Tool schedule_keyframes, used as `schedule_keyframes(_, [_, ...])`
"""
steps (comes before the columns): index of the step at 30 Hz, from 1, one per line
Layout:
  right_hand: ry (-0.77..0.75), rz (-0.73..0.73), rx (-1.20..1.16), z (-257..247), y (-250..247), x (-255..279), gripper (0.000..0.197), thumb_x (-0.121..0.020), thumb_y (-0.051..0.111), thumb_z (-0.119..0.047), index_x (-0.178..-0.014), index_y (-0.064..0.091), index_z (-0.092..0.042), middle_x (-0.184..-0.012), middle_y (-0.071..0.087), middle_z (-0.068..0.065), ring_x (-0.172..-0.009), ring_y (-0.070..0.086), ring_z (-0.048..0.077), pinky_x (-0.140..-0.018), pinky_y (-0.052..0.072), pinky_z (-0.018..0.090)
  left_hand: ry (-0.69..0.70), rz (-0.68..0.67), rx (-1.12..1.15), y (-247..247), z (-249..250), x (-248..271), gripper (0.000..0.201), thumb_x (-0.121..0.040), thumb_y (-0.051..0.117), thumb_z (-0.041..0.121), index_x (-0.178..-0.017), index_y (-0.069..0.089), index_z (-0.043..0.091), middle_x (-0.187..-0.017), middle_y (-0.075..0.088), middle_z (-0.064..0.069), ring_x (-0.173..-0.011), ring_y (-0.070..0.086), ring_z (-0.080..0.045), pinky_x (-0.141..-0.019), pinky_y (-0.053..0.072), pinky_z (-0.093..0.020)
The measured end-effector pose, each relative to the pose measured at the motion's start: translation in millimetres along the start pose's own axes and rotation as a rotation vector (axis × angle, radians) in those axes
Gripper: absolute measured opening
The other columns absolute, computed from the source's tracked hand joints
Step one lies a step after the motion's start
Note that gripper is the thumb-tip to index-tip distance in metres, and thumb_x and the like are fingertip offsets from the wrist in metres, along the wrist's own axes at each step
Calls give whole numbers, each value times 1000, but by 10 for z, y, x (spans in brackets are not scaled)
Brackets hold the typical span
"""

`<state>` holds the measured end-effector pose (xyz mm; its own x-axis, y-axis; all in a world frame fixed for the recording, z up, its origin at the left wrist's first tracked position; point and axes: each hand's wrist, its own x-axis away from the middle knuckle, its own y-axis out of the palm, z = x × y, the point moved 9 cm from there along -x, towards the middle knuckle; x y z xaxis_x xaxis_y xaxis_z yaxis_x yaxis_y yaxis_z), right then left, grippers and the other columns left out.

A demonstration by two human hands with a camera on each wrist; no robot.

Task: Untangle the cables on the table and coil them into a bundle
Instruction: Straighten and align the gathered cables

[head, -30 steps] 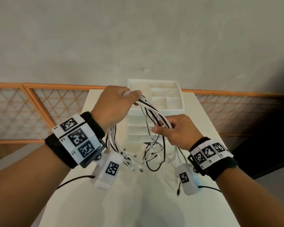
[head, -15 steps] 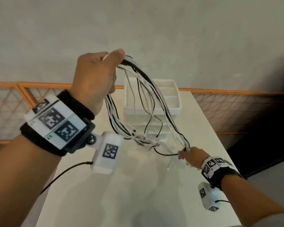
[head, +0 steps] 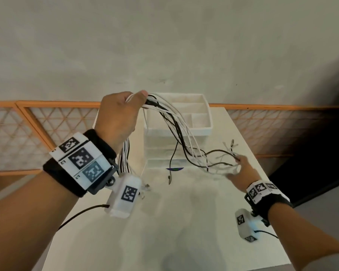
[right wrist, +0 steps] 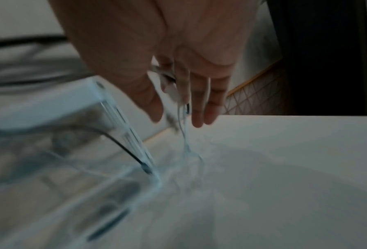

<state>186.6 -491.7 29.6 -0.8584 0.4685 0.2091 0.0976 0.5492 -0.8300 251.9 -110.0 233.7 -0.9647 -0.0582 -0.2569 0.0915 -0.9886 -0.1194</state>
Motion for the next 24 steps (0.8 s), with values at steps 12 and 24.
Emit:
schedule_keyframes(12, [-498,-114,-409,-1465,-230,546,37,-82,73,-12,-114,67,-30,-109,68,-12,-72,60,18,-72,47,23,-9,-271,-64,460,-111,187,53,-94,62,34,-56,29,17,-55,20,-2,-44,18,-15,-50,19,-27])
schedule_keyframes(24, [-607,-396,-287,-1790,221,824,9,-84,68,-6,-78,73,-11,-55,63,-15,-48,52,-2,-56,43,18,76,-322,-100,410,4,233,54,-91,63,38,-55,31,15,-53,20,3,-47,17,-17,-52,18,-31])
